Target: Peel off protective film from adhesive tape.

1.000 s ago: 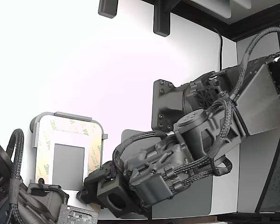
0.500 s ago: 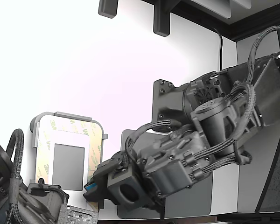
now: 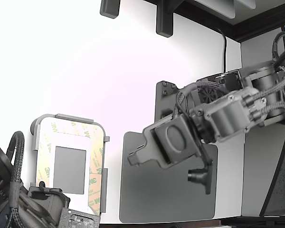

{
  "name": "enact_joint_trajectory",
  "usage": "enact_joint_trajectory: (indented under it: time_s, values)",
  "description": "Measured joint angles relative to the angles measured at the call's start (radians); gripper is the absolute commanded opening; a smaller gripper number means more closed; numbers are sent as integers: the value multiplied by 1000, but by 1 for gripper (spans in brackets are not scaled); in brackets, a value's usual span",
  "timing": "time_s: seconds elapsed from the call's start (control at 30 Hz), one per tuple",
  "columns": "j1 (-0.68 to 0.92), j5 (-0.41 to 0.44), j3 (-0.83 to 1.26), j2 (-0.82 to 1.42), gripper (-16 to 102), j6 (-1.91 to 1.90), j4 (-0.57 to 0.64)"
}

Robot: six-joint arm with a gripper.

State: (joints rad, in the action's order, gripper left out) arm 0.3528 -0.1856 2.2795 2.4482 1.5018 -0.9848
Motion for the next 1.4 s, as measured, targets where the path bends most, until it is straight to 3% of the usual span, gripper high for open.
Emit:
enact_joint_trajectory:
  time_s: [0.07,0.3,0.53,0.73,0.93,1.13,1.4]
  values:
    - [-61,-52,26,69,100,-100,3]
    - [-399,-161,153,270,100,-721,135]
    - [-612,-170,189,210,100,-1310,20]
    - [-669,-187,347,405,100,-1479,12]
    - [-652,-81,382,482,100,-1503,15]
    - [-518,49,382,485,100,-1526,8]
    - [-503,92,382,485,100,-1546,14]
